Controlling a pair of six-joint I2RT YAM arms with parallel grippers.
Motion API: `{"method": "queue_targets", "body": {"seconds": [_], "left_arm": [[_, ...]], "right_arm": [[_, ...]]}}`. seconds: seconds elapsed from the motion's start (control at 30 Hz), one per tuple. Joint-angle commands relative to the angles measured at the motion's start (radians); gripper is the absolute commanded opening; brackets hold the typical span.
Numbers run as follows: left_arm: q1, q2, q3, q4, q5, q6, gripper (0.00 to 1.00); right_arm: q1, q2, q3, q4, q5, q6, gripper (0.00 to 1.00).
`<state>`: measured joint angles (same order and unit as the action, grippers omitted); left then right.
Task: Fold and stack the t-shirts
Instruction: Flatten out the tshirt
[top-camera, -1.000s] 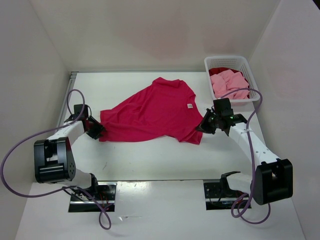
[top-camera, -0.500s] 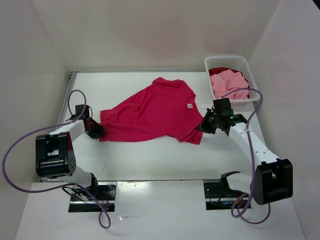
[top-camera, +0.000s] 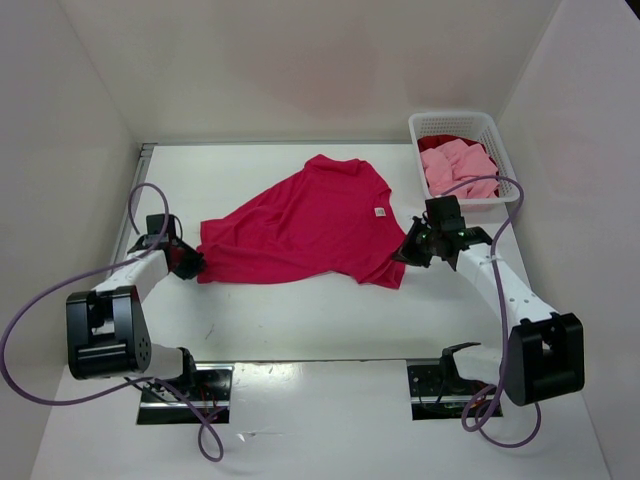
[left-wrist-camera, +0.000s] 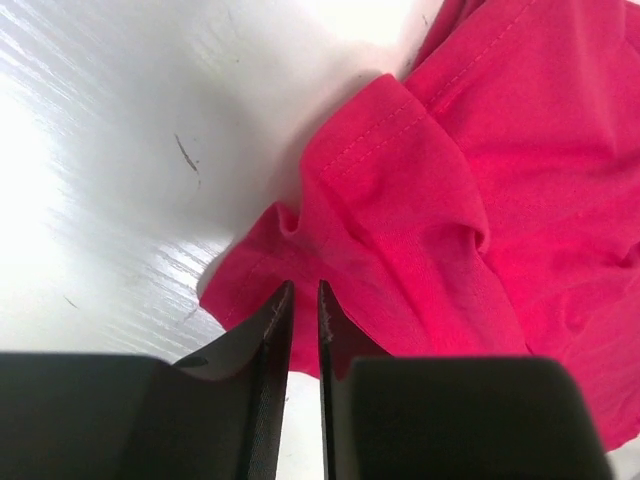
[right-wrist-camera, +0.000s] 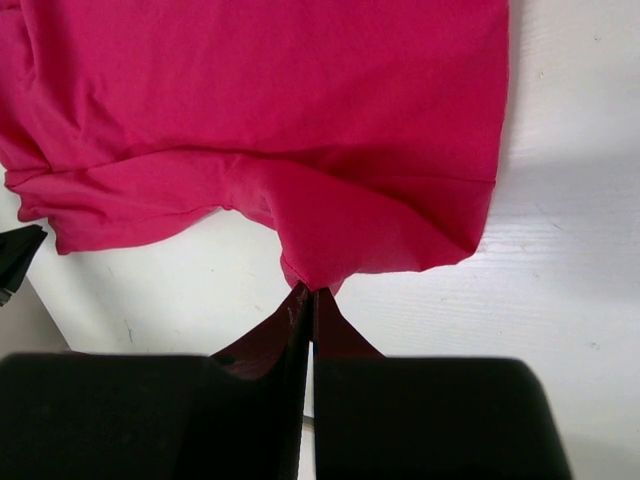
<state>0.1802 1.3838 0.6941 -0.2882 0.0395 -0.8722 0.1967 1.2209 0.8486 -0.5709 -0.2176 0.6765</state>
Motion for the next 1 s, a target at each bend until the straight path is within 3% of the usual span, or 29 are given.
{"method": "queue_targets", "body": {"seconds": [0.0,0.17,0.33,0.67,0.8,0.83,0.97], "left_arm": [[0.005,0.008,-0.002,0.011,-0.016,-0.013,0.22],[0.005,0.078,0.019,0.001,-0.016,0.006,0.22],[0.005,0.122,0.019,0.02,-0.027,0.006,0.36],[0.005,0.112,0.028,0.027,-0.059,-0.004,0.43],[0.005,0.187,0.039,0.047,-0.059,0.006,0.34],[0.005,0.199,0.053,0.047,-0.049,0.019,0.26],[0.005,0.221,0.065,0.047,-0.058,0.032,0.14]], "right_arm": [[0.009,0.008,0.023,0.045,0.006,0.003,0.03],[0.009,0.008,0.023,0.045,0.006,0.003,0.03],[0.009,0.008,0.023,0.045,0.006,0.003,0.03],[0.009,0.017,0.023,0.045,0.006,0.003,0.03],[0.009,0.017,0.023,0.045,0.006,0.003,0.03],[0.009,0.026,0.032,0.045,0.006,0.003,0.03],[0.009,0.026,0.041,0.045,0.006,0.003,0.03]]}}
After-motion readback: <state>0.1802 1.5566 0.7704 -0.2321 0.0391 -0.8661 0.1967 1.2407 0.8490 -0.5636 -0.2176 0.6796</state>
